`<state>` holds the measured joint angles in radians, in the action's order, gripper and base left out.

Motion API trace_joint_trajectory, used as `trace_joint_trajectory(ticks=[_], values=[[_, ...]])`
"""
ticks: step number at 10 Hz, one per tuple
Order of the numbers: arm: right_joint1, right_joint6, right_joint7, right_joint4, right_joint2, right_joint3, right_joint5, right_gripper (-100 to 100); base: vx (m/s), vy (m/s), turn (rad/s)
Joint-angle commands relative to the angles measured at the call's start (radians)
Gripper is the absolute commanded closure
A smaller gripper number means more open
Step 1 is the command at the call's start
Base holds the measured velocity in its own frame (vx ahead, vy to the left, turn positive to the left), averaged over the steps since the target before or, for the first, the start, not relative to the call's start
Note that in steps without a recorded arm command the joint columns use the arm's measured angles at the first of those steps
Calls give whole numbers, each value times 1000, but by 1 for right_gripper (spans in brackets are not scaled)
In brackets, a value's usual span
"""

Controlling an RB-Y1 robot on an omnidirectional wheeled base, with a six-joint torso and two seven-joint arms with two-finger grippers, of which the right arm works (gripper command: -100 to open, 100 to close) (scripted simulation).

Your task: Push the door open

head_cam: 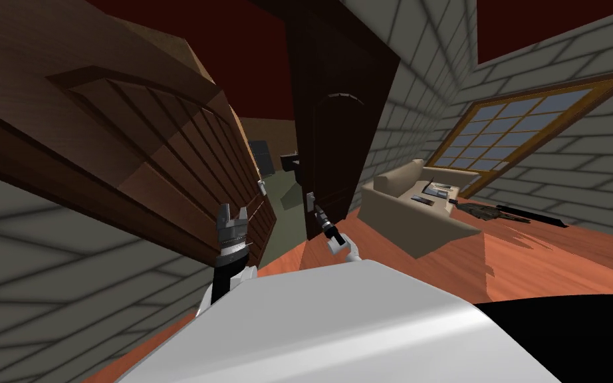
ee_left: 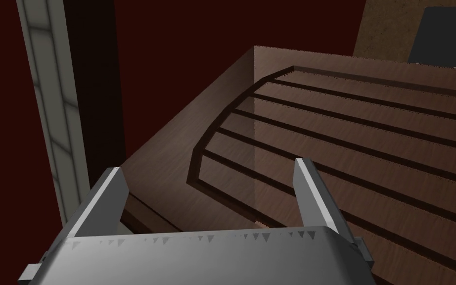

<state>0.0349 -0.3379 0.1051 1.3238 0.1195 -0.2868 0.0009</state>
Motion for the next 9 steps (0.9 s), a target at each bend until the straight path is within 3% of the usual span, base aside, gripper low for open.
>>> trace_joint_trajectory(ticks=[1, 5, 9], values=[[18, 6, 8, -29, -1, -8, -2, -100, 68, -140, 80], [58, 28, 28, -95, -1, -32, -6, -100, 73, -189, 80], [62, 14, 25, -108, -4, -20, -7, -100, 117, -11, 25]])
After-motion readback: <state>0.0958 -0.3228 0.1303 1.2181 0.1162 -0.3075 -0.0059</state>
